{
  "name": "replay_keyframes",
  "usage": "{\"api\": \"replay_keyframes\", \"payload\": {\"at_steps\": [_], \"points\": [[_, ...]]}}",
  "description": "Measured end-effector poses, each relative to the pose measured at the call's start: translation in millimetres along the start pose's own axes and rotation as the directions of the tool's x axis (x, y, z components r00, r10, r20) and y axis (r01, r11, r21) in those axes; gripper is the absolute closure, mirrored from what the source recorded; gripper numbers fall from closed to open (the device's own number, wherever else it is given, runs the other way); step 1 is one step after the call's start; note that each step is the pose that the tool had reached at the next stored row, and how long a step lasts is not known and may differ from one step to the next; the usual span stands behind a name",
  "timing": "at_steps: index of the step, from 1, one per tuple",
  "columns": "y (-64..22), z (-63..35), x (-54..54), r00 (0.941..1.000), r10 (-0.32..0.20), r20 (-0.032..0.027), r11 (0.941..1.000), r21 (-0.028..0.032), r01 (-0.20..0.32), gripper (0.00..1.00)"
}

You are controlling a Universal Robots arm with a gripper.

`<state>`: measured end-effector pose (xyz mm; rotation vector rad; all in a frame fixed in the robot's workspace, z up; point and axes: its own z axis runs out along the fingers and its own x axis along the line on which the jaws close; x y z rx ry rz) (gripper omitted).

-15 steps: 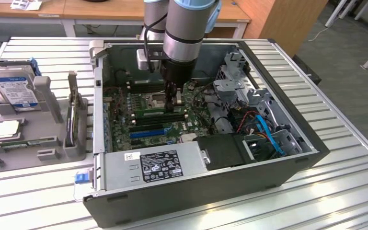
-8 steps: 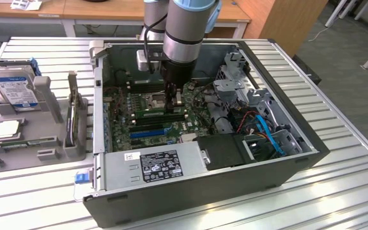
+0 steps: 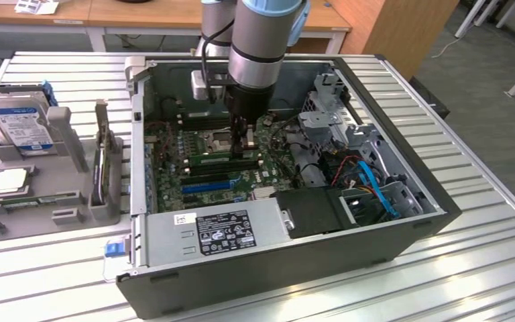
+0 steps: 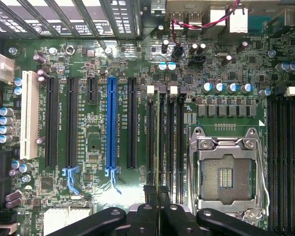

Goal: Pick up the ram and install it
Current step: 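Insert the ram into the slot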

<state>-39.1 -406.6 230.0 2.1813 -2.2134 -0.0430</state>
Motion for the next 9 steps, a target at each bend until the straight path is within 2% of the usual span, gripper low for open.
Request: {"api": "replay_keyframes", "payload": {"at_steps": [9], "points": [[-0.1, 0.1, 2.1, 1.0, 0.0, 0.0001, 1.0, 0.0001, 0.0, 0.88]]}}
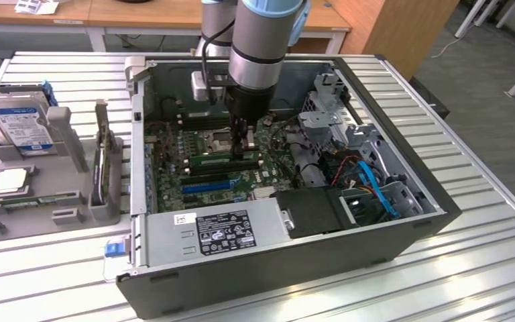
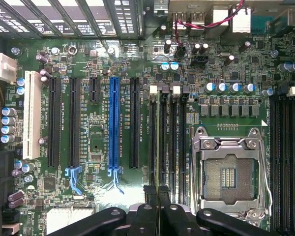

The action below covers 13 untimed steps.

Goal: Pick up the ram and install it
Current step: 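Insert the ram into the slot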

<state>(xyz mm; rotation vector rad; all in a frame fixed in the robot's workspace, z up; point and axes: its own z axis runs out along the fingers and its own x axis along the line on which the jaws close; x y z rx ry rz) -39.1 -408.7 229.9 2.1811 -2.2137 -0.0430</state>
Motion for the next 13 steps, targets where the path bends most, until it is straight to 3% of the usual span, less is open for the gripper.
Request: {"api": "replay_keyframes", "payload": {"at_steps": [13], "points": [[-0.1, 1.8, 0.1, 1.0, 0.0, -0.0001, 1.0, 0.0004, 0.0, 0.88]]}}
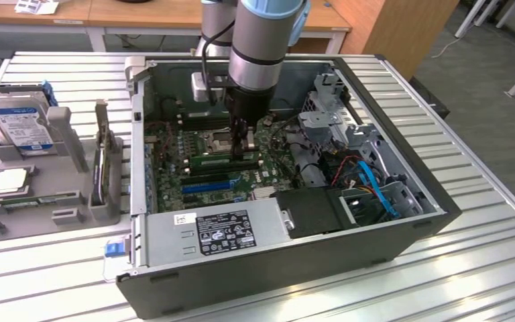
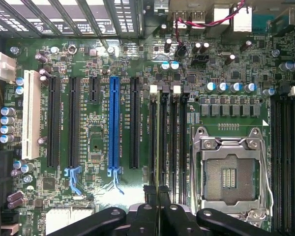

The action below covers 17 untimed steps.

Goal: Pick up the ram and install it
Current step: 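Insert the ram into the slot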

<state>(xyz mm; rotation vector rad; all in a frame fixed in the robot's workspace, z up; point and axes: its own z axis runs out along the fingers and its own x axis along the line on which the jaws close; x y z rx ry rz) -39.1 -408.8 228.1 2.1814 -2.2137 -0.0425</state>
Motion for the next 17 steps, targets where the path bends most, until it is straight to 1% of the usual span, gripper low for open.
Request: {"api": "replay_keyframes", "payload": {"at_steps": [17], "points": [[-1.2, 1.6, -0.1, 1.0, -0.002, 0.0001, 1.0, 0.0003, 0.002, 0.88]]}}
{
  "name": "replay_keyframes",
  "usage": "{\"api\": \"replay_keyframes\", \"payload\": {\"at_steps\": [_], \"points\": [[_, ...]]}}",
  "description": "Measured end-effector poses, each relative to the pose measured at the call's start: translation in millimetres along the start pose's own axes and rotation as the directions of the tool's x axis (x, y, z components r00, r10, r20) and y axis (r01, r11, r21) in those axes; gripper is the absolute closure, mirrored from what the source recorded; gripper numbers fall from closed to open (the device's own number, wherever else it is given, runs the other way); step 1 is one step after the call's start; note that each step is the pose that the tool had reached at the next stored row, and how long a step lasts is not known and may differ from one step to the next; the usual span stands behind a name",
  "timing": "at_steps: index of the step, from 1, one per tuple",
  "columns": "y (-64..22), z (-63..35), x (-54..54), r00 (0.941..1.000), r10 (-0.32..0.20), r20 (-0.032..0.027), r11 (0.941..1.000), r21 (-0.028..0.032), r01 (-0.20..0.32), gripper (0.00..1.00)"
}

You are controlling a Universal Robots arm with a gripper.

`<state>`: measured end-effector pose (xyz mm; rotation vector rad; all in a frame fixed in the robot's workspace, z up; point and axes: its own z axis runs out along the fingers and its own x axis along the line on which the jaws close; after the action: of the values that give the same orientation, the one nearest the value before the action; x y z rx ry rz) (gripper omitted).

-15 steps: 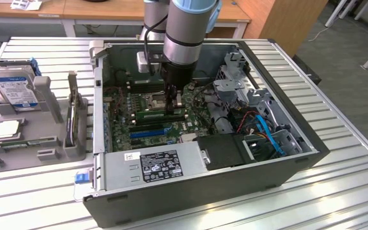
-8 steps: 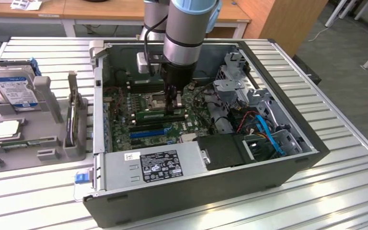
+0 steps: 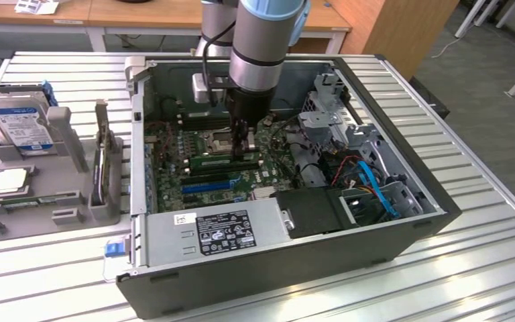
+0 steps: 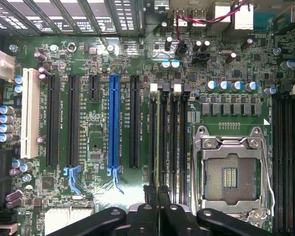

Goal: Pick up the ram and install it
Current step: 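Insert the ram into the slot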

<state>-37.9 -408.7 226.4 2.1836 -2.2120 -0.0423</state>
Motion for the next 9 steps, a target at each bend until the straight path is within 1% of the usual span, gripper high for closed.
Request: {"api": "replay_keyframes", "payload": {"at_steps": [9], "points": [[0.0, 0.0, 0.0, 1.0, -0.005, -0.0003, 1.0, 0.0, 0.005, 0.88]]}}
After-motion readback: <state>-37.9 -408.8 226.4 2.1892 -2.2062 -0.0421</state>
